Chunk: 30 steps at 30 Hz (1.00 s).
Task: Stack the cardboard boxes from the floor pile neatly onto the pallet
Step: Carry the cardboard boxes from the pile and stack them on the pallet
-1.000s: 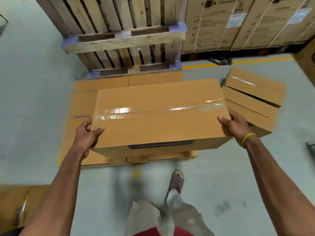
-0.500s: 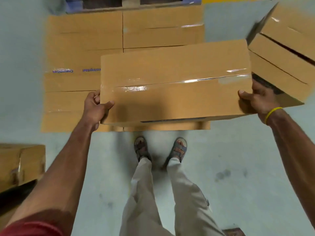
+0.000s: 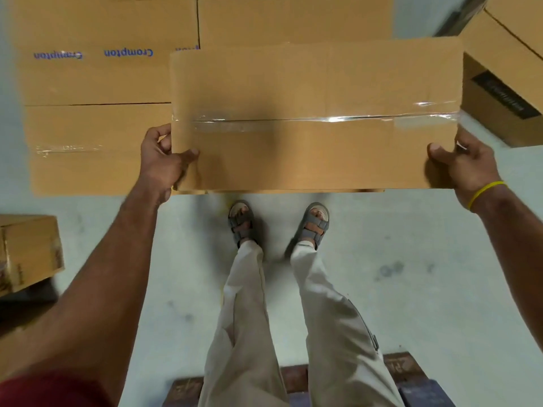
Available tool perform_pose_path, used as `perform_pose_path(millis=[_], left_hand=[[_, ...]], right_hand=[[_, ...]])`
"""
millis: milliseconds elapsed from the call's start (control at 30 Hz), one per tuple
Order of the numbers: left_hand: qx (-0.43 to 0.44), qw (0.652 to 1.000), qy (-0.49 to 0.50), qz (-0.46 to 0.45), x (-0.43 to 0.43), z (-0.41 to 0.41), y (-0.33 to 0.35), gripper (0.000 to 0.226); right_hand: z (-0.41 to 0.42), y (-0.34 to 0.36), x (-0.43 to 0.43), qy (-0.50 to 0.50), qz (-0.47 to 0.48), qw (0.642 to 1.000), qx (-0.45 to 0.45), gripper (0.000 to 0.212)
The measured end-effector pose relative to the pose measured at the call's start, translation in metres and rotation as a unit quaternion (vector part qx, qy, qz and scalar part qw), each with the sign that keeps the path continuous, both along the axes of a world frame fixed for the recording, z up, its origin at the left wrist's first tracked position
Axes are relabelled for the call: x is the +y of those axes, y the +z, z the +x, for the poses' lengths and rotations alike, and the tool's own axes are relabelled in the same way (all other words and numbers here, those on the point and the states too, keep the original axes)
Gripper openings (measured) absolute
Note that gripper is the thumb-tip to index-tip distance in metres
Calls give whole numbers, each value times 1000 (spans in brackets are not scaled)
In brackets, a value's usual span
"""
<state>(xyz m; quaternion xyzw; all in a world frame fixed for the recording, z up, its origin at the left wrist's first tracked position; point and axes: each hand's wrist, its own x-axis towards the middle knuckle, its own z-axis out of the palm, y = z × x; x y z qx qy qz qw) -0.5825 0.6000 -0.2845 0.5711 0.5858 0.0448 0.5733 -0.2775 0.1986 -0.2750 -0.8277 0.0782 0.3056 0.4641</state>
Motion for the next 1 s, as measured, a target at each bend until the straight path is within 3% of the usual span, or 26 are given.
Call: perform_pose_path(millis=[467, 567, 700, 1000], left_hand=[[-38, 999, 8, -4, -4, -13, -14, 59], [-39, 999, 12, -2, -7, -17, -14, 57], [-33, 999, 15, -3, -15, -24, -16, 55], [-33, 999, 28, -2, -16, -30, -25, 53]], right_hand=[[-18, -10, 3, -22, 15, 999, 27, 46], [-21, -10, -2, -14, 16, 999, 33, 59], [-21, -20, -4, 13, 12, 1000, 6, 45], [-20, -32, -11, 15, 16, 1000, 12, 46]])
